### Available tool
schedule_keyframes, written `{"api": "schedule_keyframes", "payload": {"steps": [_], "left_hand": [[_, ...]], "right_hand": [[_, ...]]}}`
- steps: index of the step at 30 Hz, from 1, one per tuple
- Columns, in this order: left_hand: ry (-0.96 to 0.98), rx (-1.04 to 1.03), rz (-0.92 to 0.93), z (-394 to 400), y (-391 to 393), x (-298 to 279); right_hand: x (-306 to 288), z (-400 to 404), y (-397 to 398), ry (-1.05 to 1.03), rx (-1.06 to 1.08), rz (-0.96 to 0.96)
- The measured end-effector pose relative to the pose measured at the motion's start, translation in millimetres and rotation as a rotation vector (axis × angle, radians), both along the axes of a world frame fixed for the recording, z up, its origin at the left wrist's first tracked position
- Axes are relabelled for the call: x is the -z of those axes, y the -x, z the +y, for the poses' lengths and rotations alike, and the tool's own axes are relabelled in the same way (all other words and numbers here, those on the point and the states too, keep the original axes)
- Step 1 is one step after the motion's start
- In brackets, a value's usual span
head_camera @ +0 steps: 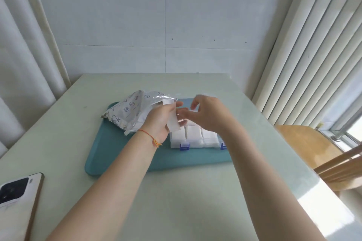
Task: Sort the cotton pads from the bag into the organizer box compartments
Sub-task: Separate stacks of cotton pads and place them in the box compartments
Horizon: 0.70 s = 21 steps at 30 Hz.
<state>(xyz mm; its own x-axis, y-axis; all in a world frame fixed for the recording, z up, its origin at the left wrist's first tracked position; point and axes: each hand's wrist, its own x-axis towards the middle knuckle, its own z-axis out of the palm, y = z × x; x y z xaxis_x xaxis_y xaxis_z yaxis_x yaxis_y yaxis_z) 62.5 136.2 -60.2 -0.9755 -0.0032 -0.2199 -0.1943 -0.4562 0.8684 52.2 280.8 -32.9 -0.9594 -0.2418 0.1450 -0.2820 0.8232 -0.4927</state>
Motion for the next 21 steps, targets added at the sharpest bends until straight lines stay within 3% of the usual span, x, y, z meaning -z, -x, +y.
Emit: {"api": "schedule_keyframes", "payload": {"steps": [5,16,21], "left_hand": [[0.066,0.032,-0.025,1,2,3],[0.115,0.195,0.013,9,3,2],[0.089,0.194,0.040,6,1,4]], "right_hand": [[1,-7,-2,-0.221,-0.265,0.032],[17,-17,4,-0.300,-0.288,0.097],[17,-19,8,-0.220,-0.266,0.123]]}}
